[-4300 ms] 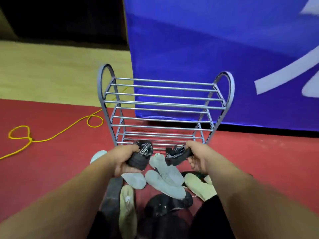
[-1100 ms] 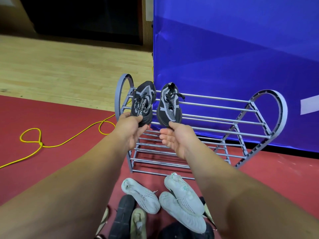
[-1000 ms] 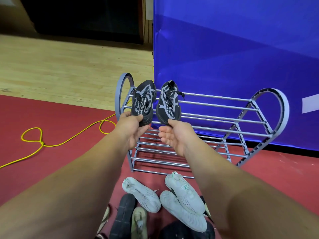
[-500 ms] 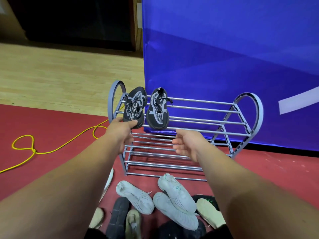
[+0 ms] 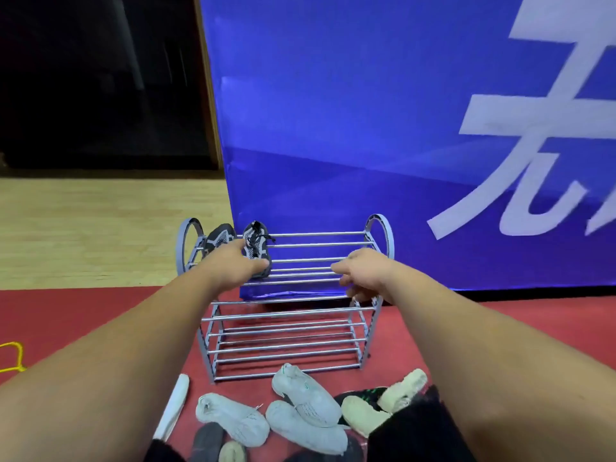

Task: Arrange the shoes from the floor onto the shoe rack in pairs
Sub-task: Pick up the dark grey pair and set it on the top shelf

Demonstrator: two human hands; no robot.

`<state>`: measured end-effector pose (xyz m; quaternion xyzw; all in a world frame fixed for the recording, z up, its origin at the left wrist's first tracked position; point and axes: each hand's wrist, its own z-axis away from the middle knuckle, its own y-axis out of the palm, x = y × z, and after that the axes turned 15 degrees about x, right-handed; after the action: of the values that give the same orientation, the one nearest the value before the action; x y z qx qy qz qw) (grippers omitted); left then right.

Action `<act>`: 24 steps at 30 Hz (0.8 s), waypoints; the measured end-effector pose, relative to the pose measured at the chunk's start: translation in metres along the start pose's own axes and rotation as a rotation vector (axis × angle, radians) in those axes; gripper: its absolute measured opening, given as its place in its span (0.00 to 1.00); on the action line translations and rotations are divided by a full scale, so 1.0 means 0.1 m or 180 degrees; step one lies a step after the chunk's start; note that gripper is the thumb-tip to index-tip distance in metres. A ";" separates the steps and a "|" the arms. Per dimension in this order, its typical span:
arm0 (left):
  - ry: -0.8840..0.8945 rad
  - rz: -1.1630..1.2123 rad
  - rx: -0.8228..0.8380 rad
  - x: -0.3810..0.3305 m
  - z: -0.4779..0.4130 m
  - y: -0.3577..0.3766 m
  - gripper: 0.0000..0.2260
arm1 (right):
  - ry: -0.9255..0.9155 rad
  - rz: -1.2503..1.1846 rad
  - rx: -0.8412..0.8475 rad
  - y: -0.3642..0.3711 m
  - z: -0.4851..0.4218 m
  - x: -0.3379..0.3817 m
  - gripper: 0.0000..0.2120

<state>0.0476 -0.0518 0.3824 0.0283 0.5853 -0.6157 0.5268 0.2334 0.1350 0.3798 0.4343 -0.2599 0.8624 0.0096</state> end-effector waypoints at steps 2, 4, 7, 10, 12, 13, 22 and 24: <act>0.0076 -0.0514 0.0095 -0.11 0.14 0.05 0.38 | 0.0013 0.0689 -0.0050 -0.04 0.22 -0.02 0.13; 0.0101 -0.0914 0.0205 -0.19 0.27 0.13 0.37 | 0.0001 0.1340 -0.0138 -0.07 0.40 -0.07 0.22; 0.0142 -0.1427 0.0316 -0.25 0.45 0.23 0.36 | -0.0050 0.1872 -0.0142 -0.09 0.59 -0.14 0.31; 0.0078 -0.1756 0.0413 -0.18 0.55 0.31 0.36 | 0.0007 0.2099 -0.0075 -0.05 0.67 -0.27 0.36; 0.0025 -0.1941 0.0475 -0.08 0.58 0.40 0.37 | 0.0061 0.2248 -0.0042 0.01 0.66 -0.39 0.35; 0.0003 -0.2001 0.0501 -0.02 0.58 0.45 0.37 | 0.0089 0.2309 -0.0016 0.04 0.65 -0.46 0.35; -0.0191 -0.2026 0.0827 0.64 0.20 0.82 0.36 | 0.0336 0.2460 0.0262 0.24 0.12 -0.87 0.34; -0.0202 -0.2022 0.0872 0.76 0.09 0.86 0.36 | 0.0375 0.2467 0.0321 0.29 -0.05 -0.93 0.34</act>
<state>0.0778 -0.0844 0.2762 -0.1041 0.4601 -0.8223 0.3181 0.2809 0.1316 0.2945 0.2538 -0.3610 0.8372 -0.3232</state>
